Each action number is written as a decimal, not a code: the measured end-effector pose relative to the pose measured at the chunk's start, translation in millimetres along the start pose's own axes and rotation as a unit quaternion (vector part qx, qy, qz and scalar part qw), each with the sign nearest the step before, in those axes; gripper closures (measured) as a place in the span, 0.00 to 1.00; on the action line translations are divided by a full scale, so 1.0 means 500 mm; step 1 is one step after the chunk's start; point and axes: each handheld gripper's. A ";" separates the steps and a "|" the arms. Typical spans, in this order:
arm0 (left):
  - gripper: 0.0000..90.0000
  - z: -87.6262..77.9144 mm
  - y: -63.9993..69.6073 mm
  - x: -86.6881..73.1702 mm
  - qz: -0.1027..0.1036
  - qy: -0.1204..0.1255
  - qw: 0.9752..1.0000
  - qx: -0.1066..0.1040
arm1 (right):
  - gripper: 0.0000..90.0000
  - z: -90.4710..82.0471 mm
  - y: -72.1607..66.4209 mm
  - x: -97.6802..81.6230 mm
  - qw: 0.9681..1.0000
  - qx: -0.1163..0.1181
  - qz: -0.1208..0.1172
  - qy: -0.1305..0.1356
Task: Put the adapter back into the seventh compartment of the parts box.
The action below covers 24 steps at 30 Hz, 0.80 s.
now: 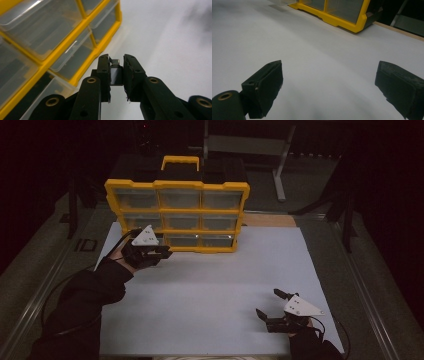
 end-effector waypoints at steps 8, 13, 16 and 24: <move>0.85 -0.019 -0.029 -0.002 -0.014 0.005 1.000 0.023 | 0.09 0.000 0.000 0.000 1.000 0.000 0.000 -0.001; 0.85 -0.031 -0.047 -0.006 -0.025 0.010 0.999 0.040 | 0.09 0.000 0.000 0.000 1.000 -0.001 0.000 -0.001; 0.85 -0.038 -0.056 -0.008 -0.032 0.014 0.998 0.050 | 0.09 0.000 0.000 0.000 1.000 -0.001 0.000 -0.002; 0.85 -0.047 -0.075 -0.020 -0.057 0.029 0.994 0.089 | 0.09 0.000 0.000 0.000 1.000 -0.001 0.000 -0.002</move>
Point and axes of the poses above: each handheld gripper's, and its own axes: z roughly forward along the jaws, x roughly out of its top, y roughly to its right, and after that the axes turned 15 degrees about y, right-handed
